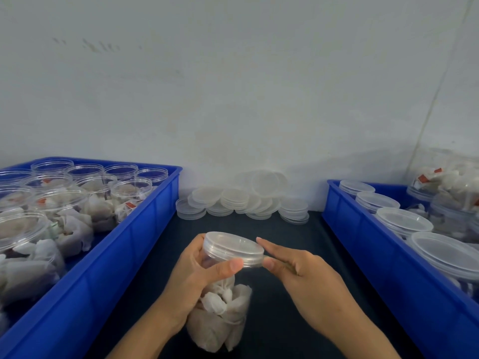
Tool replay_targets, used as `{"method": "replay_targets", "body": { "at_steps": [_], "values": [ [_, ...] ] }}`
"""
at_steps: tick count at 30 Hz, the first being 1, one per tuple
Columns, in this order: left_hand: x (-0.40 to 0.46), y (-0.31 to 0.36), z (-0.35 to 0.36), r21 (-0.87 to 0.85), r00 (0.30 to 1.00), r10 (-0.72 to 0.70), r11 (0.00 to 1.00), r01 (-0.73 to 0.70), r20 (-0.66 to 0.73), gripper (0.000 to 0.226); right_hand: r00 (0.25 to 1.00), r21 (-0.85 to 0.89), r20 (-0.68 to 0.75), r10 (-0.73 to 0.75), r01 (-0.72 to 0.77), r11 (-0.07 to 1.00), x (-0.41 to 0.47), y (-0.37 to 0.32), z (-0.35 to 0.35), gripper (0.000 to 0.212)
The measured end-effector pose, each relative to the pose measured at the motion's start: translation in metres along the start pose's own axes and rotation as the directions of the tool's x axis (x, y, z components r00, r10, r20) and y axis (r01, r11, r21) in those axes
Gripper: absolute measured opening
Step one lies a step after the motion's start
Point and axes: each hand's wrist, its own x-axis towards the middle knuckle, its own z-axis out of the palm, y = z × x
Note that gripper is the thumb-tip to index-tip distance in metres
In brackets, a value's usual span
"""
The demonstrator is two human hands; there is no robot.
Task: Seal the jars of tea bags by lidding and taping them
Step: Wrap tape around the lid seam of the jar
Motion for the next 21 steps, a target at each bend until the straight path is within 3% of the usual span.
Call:
{"method": "replay_targets", "body": {
  "at_steps": [8,11,14,16,19,21],
  "values": [
    [0.001,-0.006,-0.001,-0.034,1.0,-0.02,0.999,0.02,-0.003,0.102,1.0,0.015,-0.012,-0.021,0.021,1.0,0.003,0.002,0.008,0.039],
    [0.0,-0.002,0.003,0.137,0.999,0.02,0.991,-0.013,-0.05,0.075,0.998,0.004,-0.054,-0.013,0.013,1.0,0.004,0.004,0.015,0.038],
    [-0.004,0.002,0.012,0.442,0.966,0.174,0.894,-0.073,-0.192,0.046,0.995,-0.035,-0.096,-0.028,0.024,0.999,0.002,0.002,0.02,0.04],
    [-0.008,0.003,0.02,0.568,0.942,0.247,0.819,-0.077,-0.229,0.06,0.994,-0.047,-0.107,-0.026,0.021,0.999,0.0,-0.001,0.026,0.042],
    [-0.011,0.004,0.025,0.573,0.942,0.203,0.819,-0.015,-0.266,0.091,0.996,-0.037,-0.091,-0.01,0.006,0.999,-0.003,-0.008,0.035,0.048],
    [-0.01,0.004,0.022,0.531,0.933,0.163,0.847,0.033,-0.32,0.096,0.993,-0.064,-0.107,-0.04,0.033,0.997,-0.005,-0.011,0.036,0.051]
  ]
}}
